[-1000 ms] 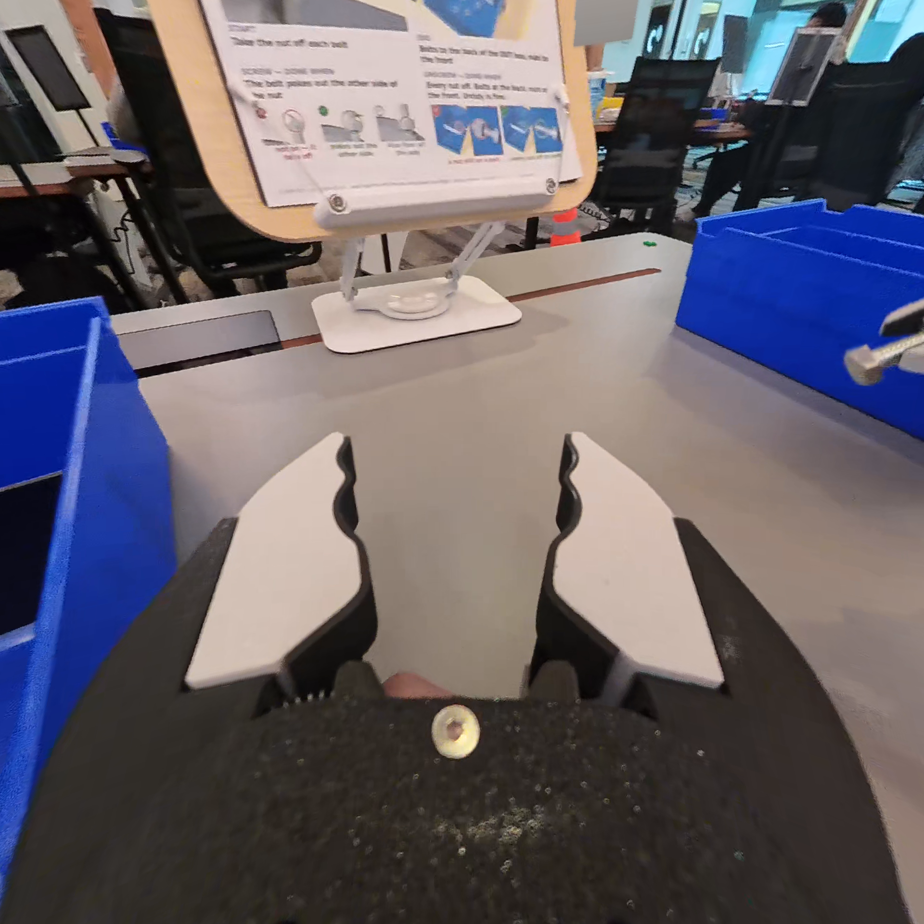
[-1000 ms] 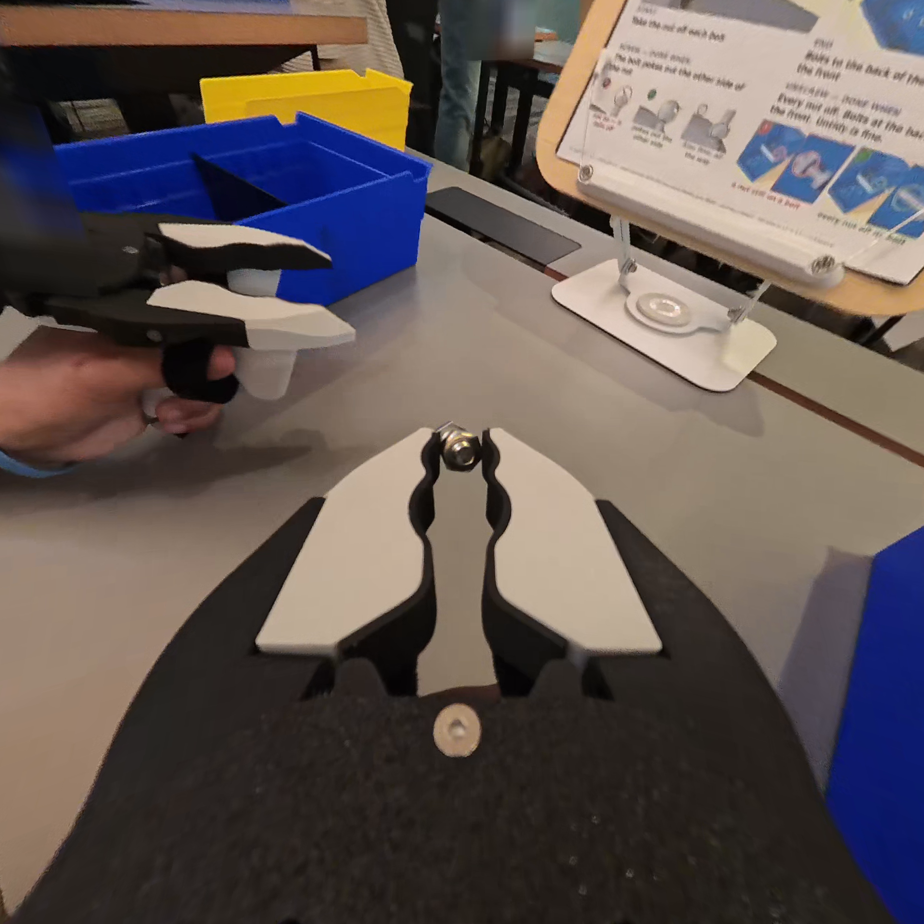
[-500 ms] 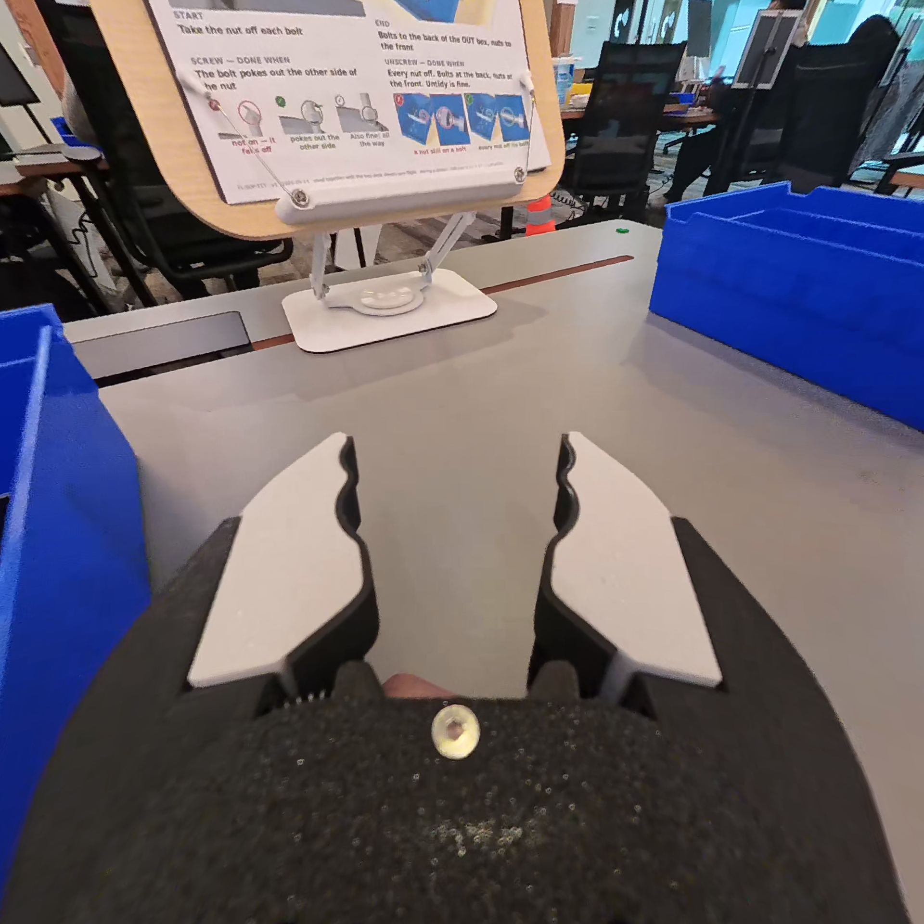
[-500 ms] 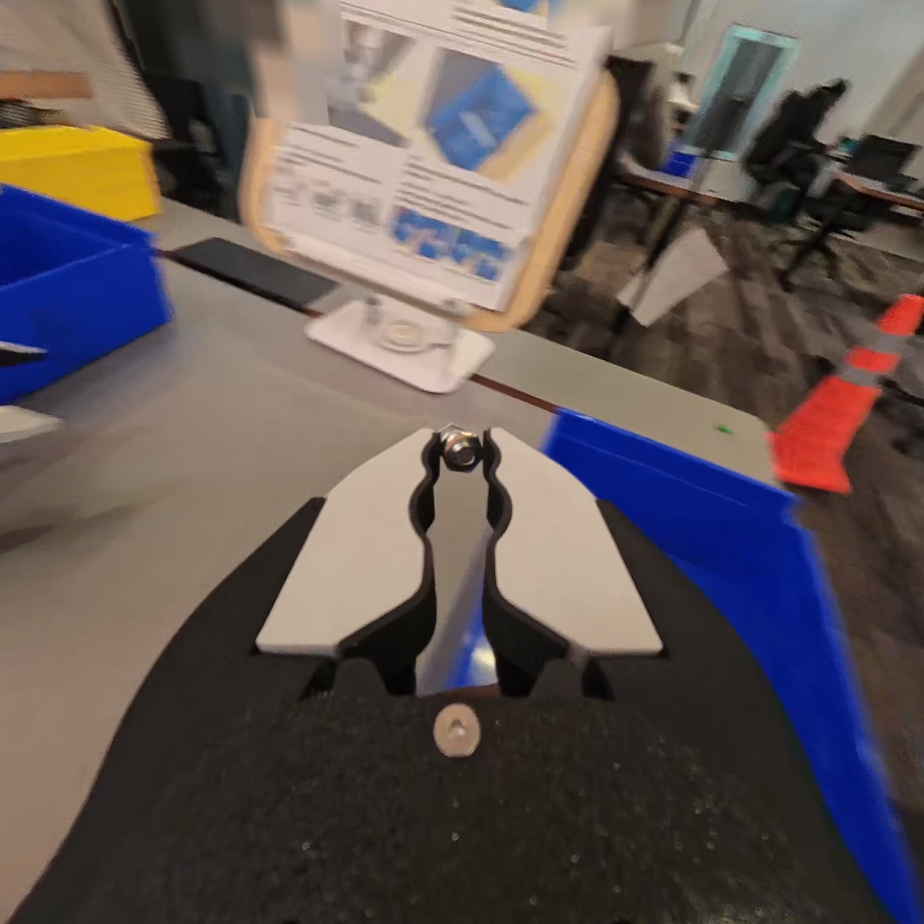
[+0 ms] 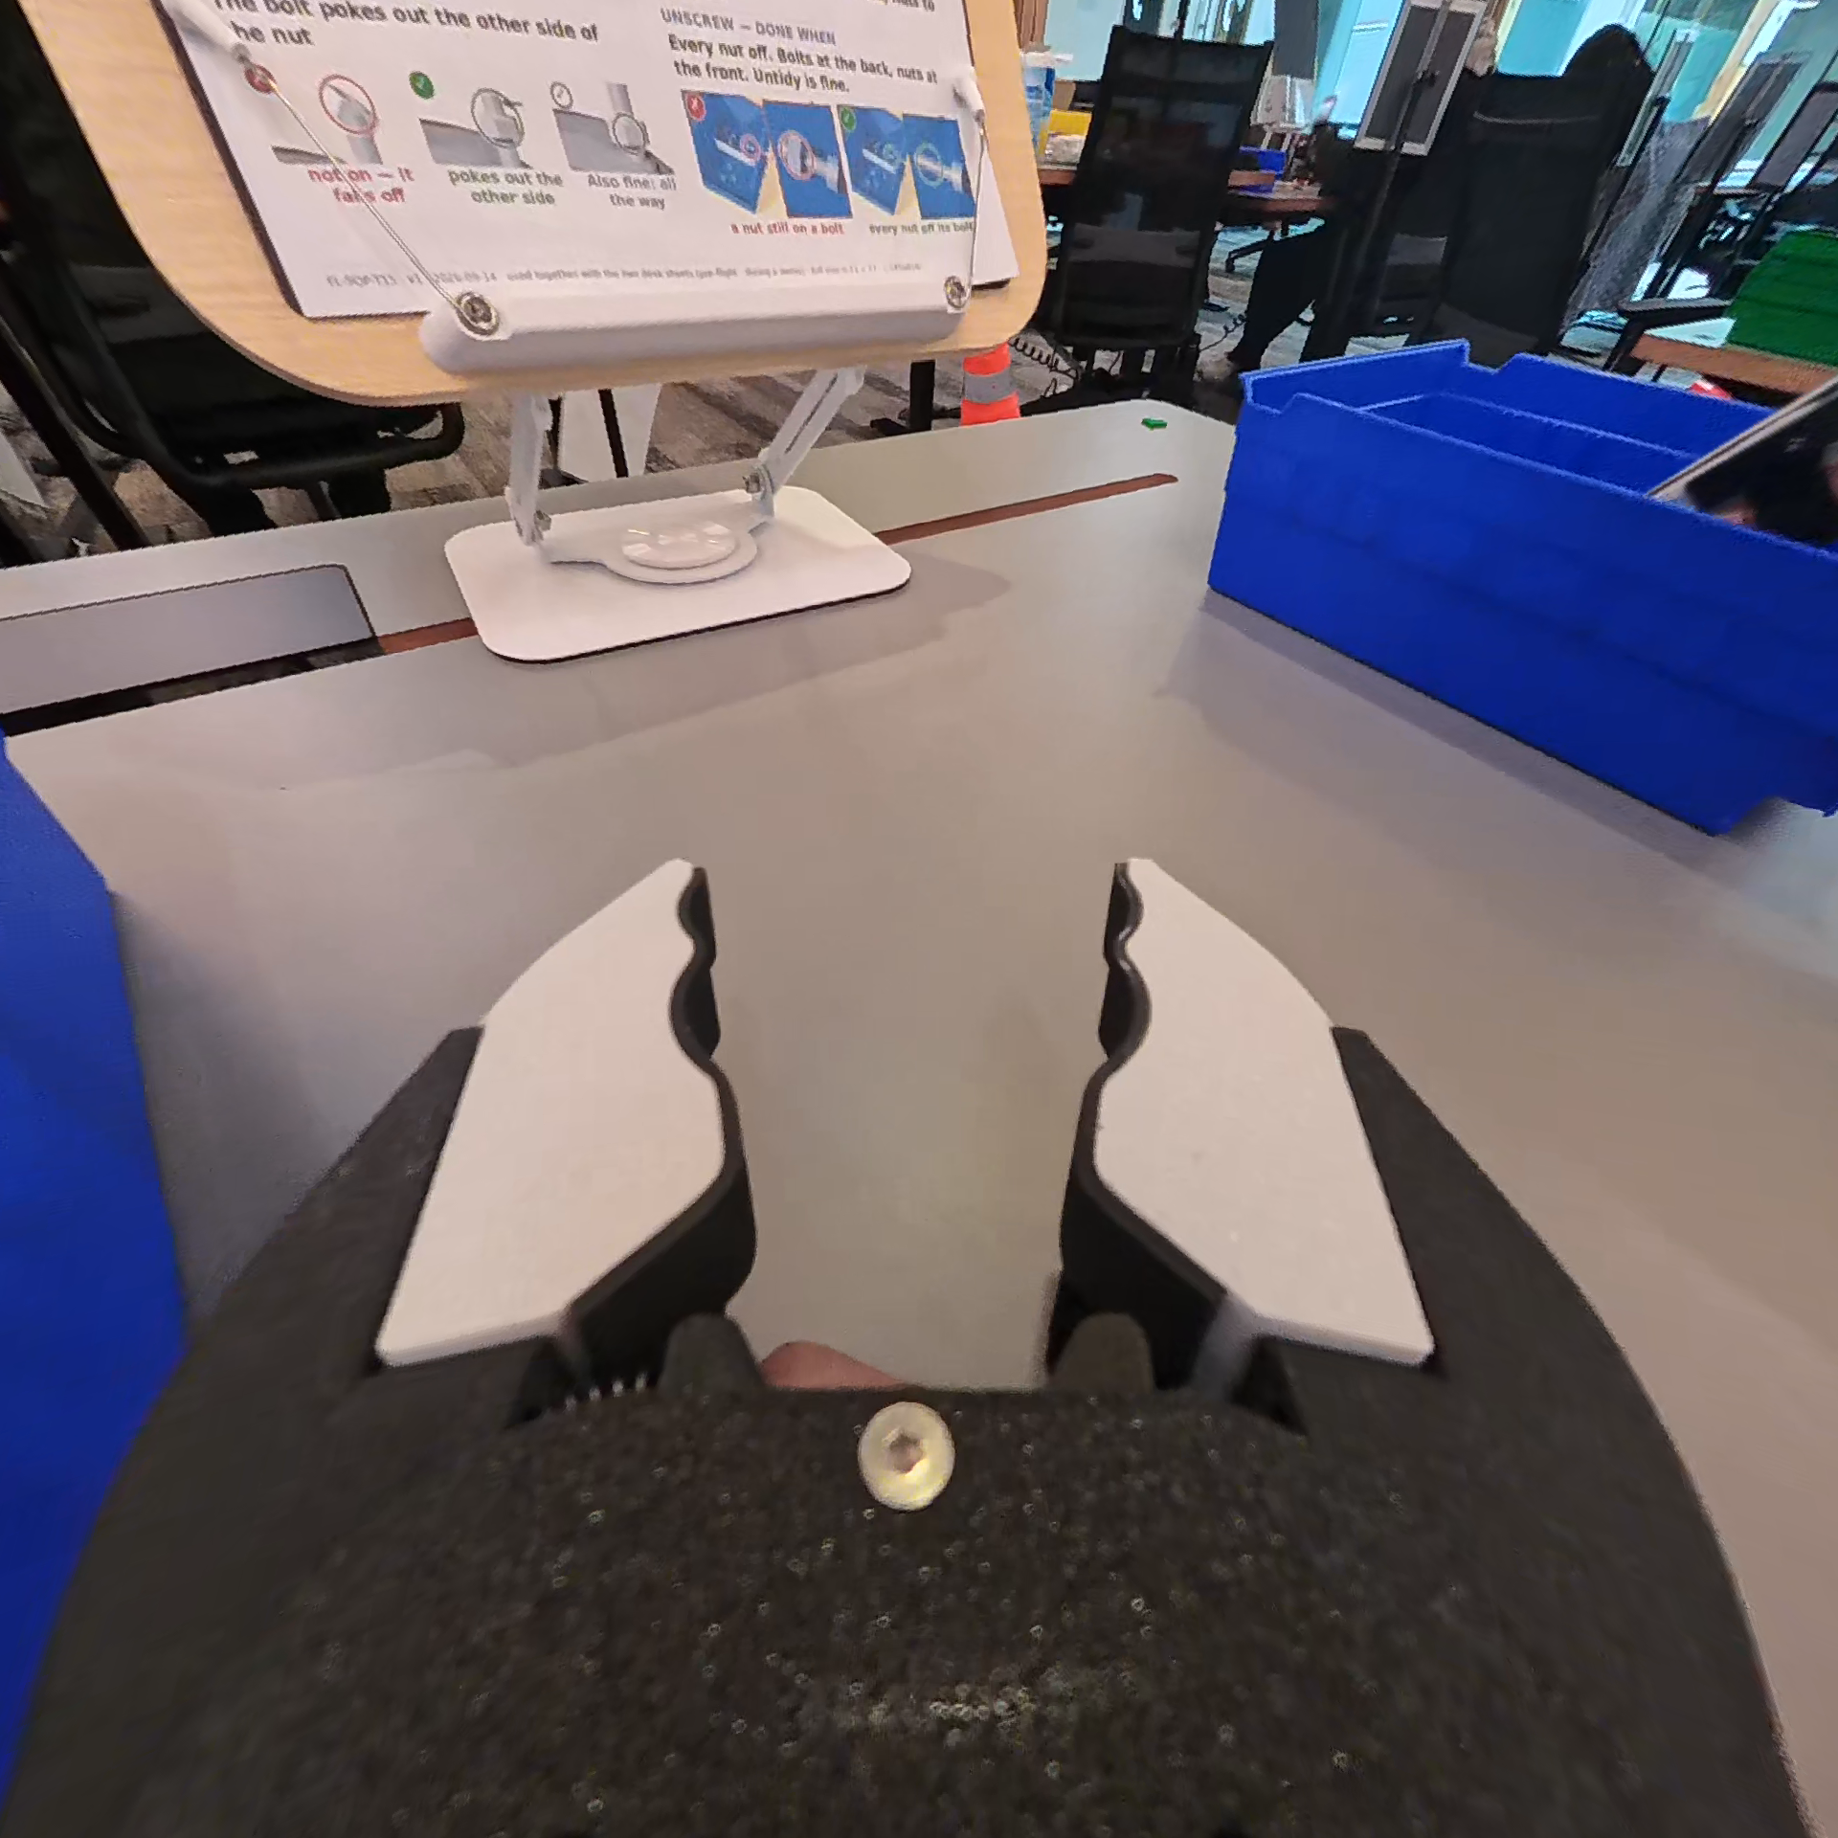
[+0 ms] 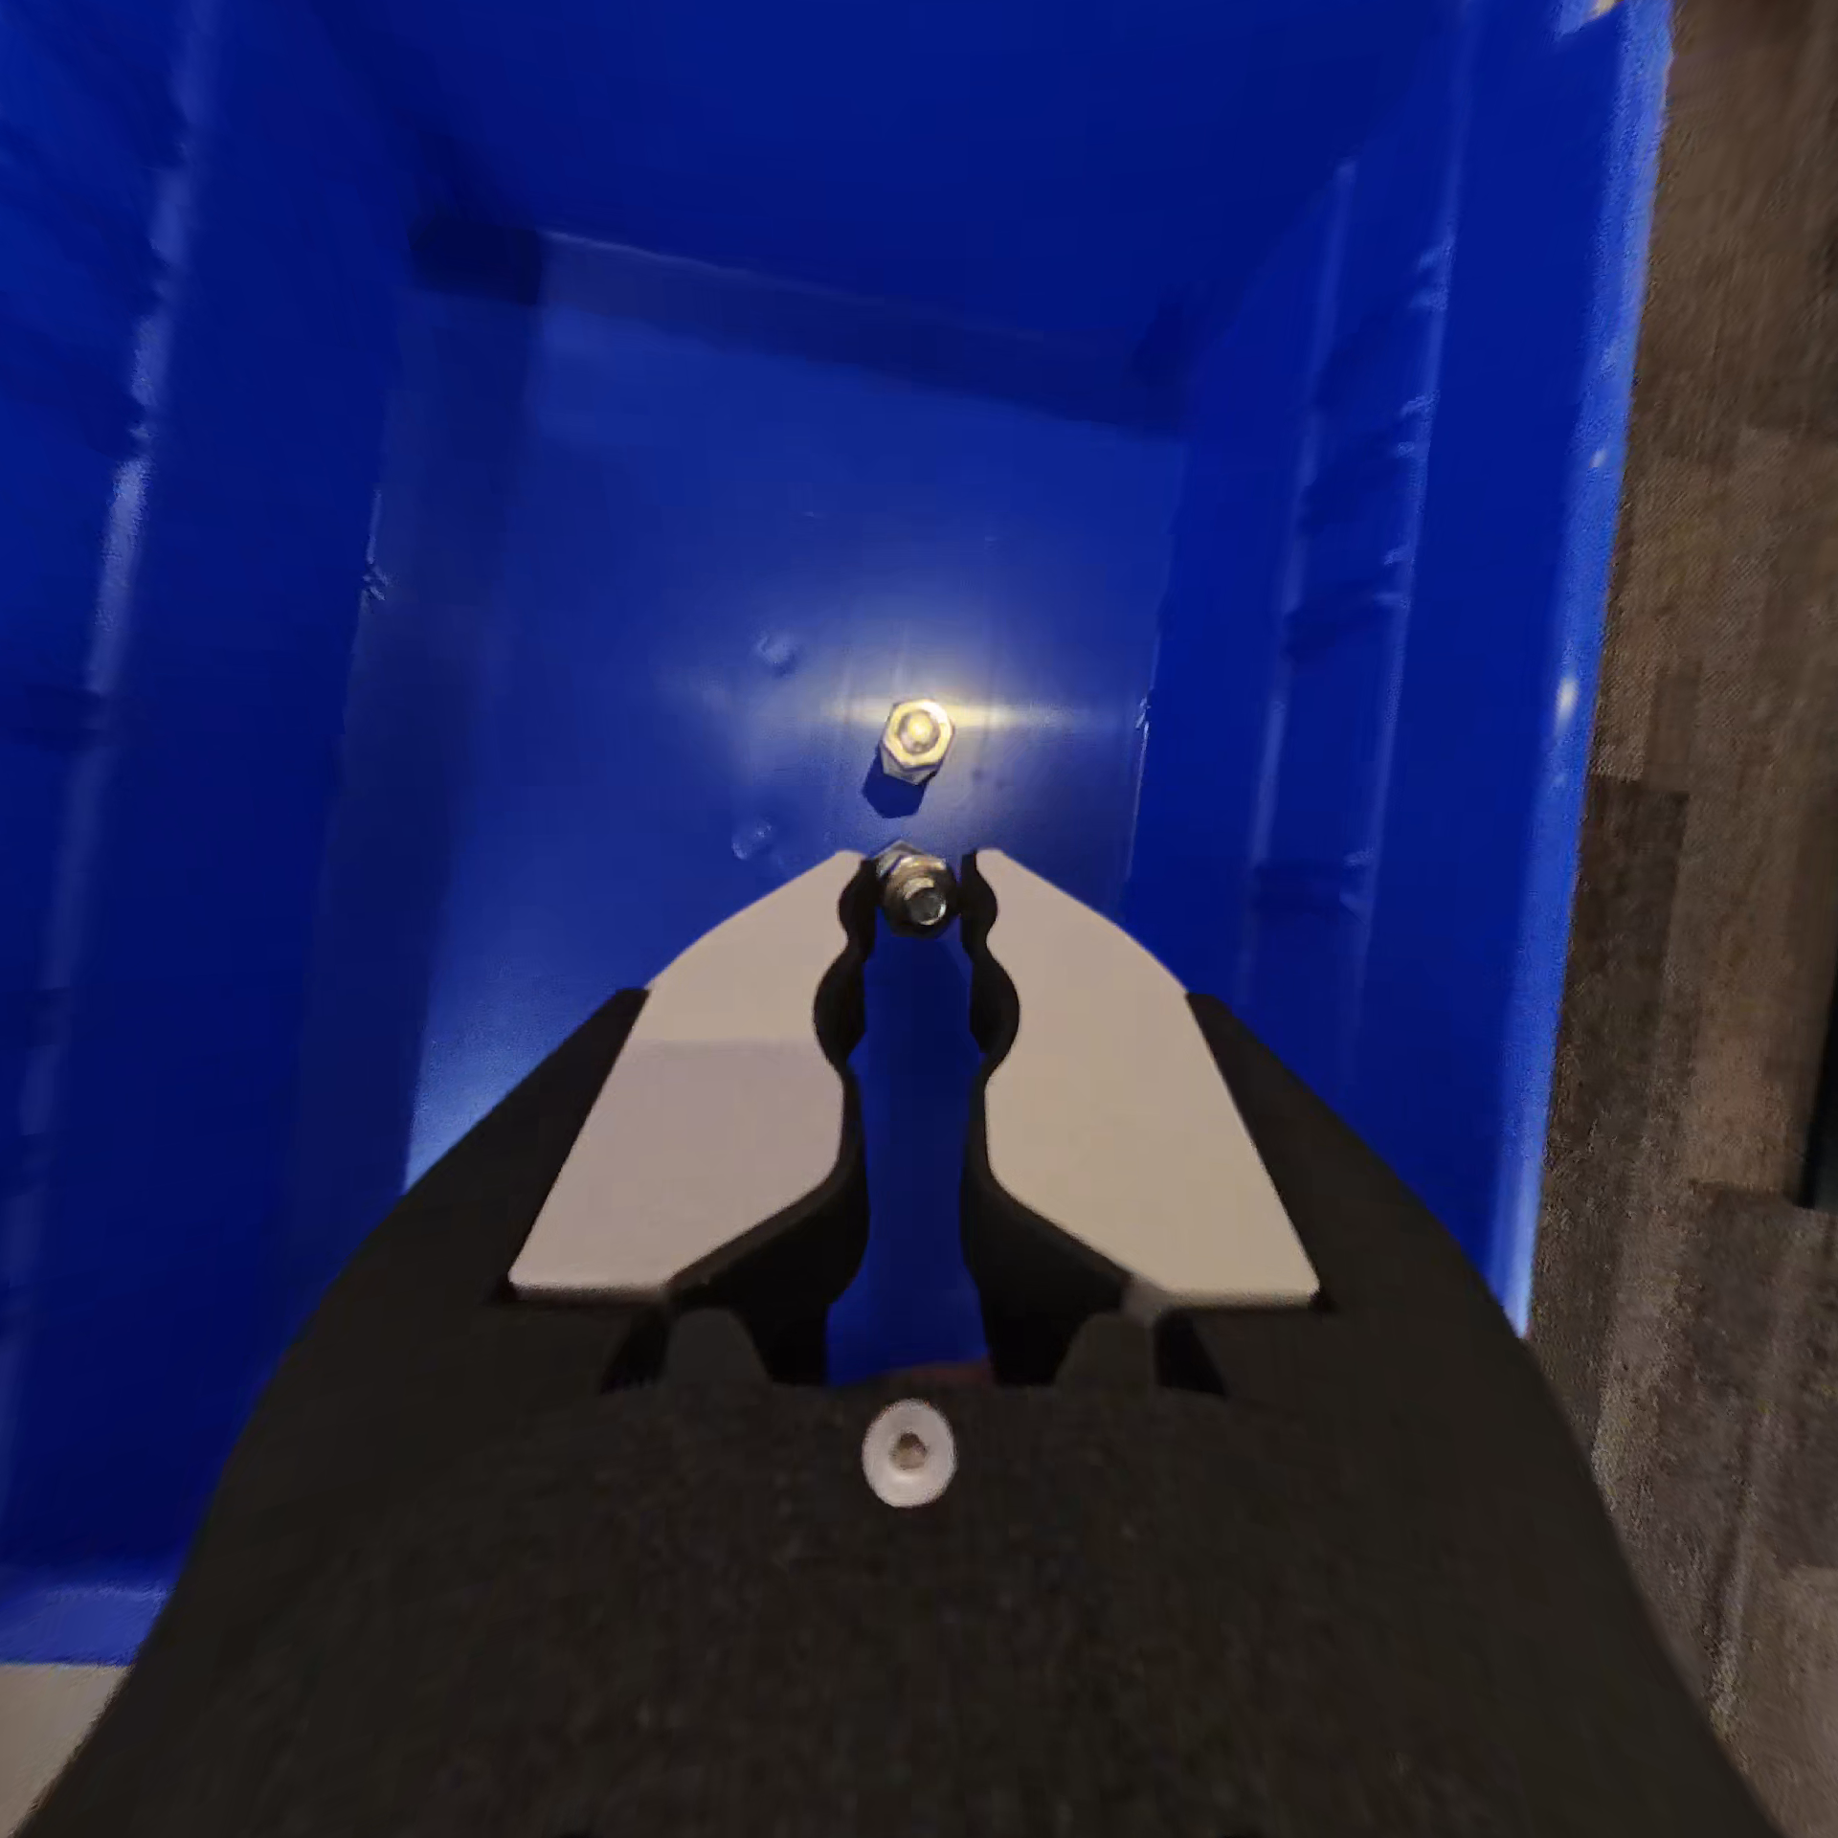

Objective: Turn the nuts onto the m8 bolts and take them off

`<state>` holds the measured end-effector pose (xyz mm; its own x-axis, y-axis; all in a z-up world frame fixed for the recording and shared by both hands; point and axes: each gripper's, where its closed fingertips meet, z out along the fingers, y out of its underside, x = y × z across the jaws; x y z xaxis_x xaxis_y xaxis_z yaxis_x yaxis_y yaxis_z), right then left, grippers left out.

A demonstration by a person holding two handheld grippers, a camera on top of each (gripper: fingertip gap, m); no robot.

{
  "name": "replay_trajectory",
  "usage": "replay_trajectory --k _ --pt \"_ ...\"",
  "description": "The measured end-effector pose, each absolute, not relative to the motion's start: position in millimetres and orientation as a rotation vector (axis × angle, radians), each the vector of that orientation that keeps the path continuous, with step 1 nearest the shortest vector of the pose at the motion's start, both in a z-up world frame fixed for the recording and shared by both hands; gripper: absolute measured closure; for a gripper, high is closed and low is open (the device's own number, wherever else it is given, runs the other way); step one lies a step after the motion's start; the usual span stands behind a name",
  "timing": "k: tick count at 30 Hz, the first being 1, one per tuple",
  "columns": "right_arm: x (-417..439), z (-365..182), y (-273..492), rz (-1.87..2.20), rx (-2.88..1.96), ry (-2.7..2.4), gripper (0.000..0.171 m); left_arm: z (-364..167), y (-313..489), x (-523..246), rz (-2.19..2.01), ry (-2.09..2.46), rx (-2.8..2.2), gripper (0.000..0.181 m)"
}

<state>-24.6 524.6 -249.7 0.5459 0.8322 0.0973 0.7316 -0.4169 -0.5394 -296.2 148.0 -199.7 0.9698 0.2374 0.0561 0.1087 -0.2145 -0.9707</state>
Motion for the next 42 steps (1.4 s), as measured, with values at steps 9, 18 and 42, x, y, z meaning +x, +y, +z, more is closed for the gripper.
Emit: replay_trajectory --k 9,18,42 --pt "-25.8 -273.1 528.7 0.23 -2.374 -1.258 0.154 -203.0 152.6 -288.7 0.146 -0.183 -1.814 0.106" --pt "-31.3 -117.1 473.0 0.473 -1.797 -1.006 0.123 -201.9 148.5 -300.6 0.191 -0.213 -1.811 0.105" --pt "-123.6 -191.8 204.7 0.987 -1.554 -1.24 0.1 -187.4 34.1 -252.2 0.032 -0.595 -1.654 0.097"
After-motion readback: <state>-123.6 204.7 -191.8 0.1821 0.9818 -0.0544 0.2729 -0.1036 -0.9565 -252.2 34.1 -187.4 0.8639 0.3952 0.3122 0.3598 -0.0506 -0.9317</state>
